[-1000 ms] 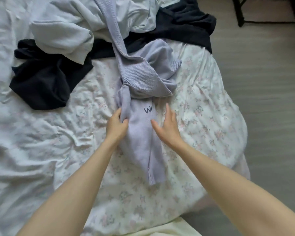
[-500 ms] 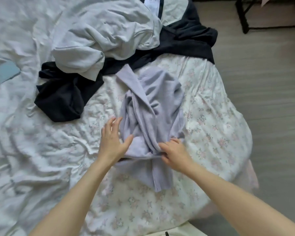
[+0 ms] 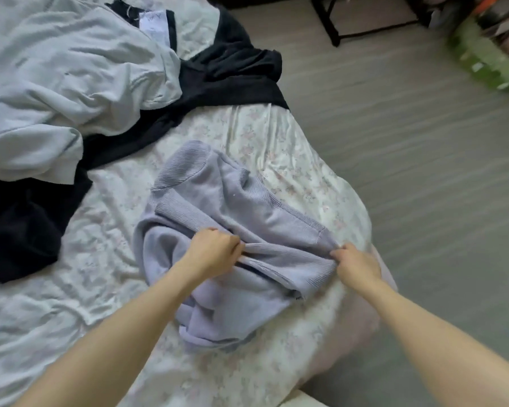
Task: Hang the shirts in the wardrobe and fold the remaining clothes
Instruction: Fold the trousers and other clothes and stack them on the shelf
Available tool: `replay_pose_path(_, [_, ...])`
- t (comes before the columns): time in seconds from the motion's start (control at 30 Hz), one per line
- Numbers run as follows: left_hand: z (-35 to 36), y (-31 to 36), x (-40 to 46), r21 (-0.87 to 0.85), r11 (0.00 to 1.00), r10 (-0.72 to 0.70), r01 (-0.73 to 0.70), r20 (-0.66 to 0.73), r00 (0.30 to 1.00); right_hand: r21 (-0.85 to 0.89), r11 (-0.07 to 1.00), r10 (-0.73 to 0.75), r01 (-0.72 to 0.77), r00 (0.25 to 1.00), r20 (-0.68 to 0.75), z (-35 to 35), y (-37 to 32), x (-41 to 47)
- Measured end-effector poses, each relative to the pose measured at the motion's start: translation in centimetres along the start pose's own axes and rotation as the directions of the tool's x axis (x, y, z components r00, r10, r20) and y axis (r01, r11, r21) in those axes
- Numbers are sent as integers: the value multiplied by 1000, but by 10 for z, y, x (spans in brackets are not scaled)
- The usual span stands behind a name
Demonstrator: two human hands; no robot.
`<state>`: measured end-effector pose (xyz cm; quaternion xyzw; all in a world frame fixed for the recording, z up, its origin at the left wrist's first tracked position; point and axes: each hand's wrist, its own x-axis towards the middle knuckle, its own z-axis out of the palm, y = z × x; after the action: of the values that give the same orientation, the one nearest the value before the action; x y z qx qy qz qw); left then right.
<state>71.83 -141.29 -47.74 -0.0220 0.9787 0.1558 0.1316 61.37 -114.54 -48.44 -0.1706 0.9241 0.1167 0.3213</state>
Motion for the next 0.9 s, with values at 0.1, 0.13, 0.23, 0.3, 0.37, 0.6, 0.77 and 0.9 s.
replay_pose_path(0.1, [-9, -13, 36, -14, 1000, -9, 7, -159, 987, 156, 988, 18, 15, 977, -212, -3, -24, 19])
replay_pose_path(0.13, [-10, -20, 58, 23, 999, -45, 48, -145, 988, 223, 974, 23, 36, 967, -254, -5, -34, 31])
replay_pose_path(0.23, [-12, -48, 107, 165, 974, -155, 156, -19, 988, 308, 950, 12, 42, 985, -173, -5, -67, 52])
replay_pose_path(0.3, [-15, -68, 140, 271, 949, -213, 161, 175, 961, 288, 958, 37, 3, 990, -135, -1, -77, 70])
replay_pose_path(0.37, [-17, -83, 161, 344, 925, -273, 163, 299, 914, 285, 959, 44, -1, 989, -143, 4, -81, 79])
replay_pose_path(0.6, [-37, -87, 152, 401, 910, -229, 108, 267, 936, 406, 913, 144, -47, 967, -211, -8, -53, 74])
replay_pose_path(0.77, [-107, -74, 135, 36, 935, -355, 354, 46, 934, 424, 904, 202, -47, 922, -329, -76, -41, 60])
replay_pose_path(0.9, [-211, -50, 145, -92, 922, -387, 376, -243, 889, 460, 888, 260, 14, 810, -526, -191, -27, 48])
